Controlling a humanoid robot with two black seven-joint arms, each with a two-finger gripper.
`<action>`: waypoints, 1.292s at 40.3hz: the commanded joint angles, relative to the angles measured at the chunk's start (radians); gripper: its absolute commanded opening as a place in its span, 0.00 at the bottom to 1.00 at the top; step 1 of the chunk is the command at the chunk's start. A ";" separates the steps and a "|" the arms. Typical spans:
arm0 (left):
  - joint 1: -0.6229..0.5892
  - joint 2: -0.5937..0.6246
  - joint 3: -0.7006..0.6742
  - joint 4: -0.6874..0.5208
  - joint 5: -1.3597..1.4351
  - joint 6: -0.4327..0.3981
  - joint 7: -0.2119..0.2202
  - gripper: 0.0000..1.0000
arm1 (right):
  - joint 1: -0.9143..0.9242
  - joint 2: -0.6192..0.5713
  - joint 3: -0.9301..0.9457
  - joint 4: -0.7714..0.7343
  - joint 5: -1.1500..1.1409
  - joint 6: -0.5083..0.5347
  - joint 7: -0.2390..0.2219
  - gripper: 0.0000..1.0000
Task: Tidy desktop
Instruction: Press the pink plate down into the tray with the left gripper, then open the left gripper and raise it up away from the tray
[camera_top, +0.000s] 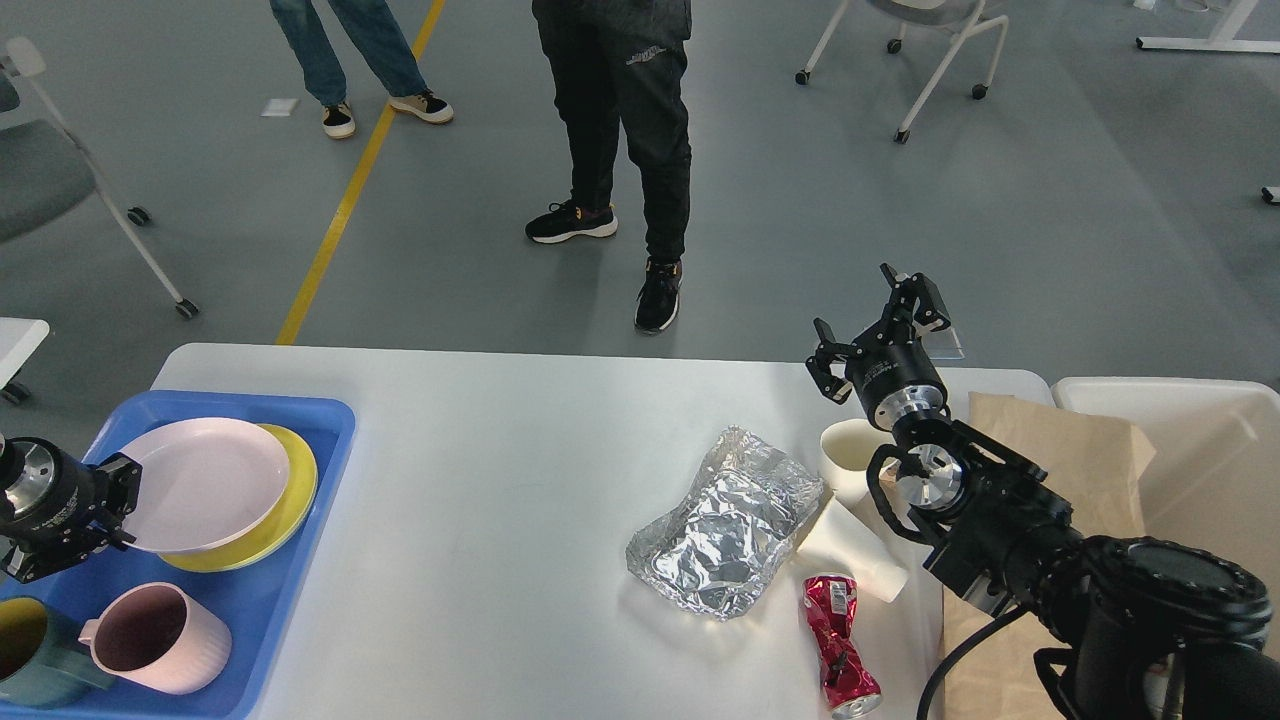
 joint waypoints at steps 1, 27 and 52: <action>0.000 -0.001 -0.001 0.001 -0.001 0.007 -0.001 0.00 | 0.000 0.000 0.000 0.000 0.000 0.000 0.000 1.00; -0.003 -0.059 -0.012 0.001 -0.002 0.022 -0.001 0.11 | 0.000 0.000 0.000 0.000 0.000 0.000 0.000 1.00; -0.012 -0.041 -0.015 -0.009 -0.022 -0.043 0.013 0.92 | 0.000 0.000 0.000 0.000 0.000 0.000 0.000 1.00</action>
